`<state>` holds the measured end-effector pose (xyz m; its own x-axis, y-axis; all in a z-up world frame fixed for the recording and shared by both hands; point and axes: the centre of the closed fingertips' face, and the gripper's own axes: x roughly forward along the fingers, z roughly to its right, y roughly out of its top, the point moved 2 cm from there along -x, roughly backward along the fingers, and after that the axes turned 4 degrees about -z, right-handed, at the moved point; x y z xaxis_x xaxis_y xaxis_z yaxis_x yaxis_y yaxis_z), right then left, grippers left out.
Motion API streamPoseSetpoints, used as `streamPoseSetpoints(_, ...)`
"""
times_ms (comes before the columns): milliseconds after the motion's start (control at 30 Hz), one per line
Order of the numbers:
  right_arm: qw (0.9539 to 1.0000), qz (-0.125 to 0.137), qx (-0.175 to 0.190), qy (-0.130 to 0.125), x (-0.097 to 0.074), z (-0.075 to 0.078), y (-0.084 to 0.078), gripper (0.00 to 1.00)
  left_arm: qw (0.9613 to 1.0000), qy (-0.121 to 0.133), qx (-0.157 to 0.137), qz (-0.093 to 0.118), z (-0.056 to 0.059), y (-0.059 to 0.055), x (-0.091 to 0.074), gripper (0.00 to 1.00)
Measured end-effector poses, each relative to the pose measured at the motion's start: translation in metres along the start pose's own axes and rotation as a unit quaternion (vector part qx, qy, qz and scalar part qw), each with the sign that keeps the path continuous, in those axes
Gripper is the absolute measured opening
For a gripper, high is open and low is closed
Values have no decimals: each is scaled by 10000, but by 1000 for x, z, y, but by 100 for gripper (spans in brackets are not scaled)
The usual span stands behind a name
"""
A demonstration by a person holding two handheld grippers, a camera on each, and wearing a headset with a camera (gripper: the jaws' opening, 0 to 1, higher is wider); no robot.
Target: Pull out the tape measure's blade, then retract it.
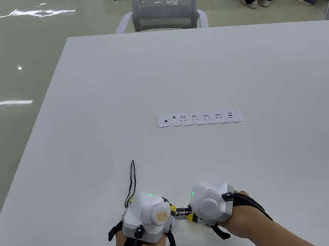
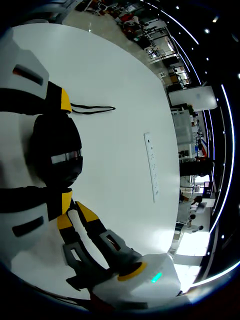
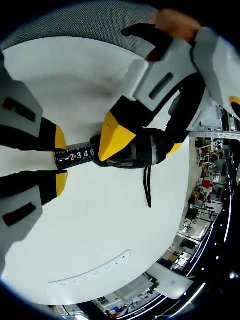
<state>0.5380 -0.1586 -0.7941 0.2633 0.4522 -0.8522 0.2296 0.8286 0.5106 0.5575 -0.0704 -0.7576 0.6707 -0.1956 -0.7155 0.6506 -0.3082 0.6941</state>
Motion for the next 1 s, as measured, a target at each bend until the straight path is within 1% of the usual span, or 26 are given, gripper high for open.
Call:
streamPoseSetpoints(300,9999,77,-102,42,2,0,4,11,10000,-3,-4,7,0,0,-1,53)
streamPoseSetpoints(667,9998,143,-75,97,4,0,10,12,10000,10,-7,17,1,0,-1,53)
streamPoseSetpoints(767,9998,140,-70,103,5,0,10,12,10000,17,8,48,1,0,-1,53)
streamPoseSetpoints(1000,9997,170,-66,130,5,-1,12,12,10000,0,7,31,0,0,-1,53)
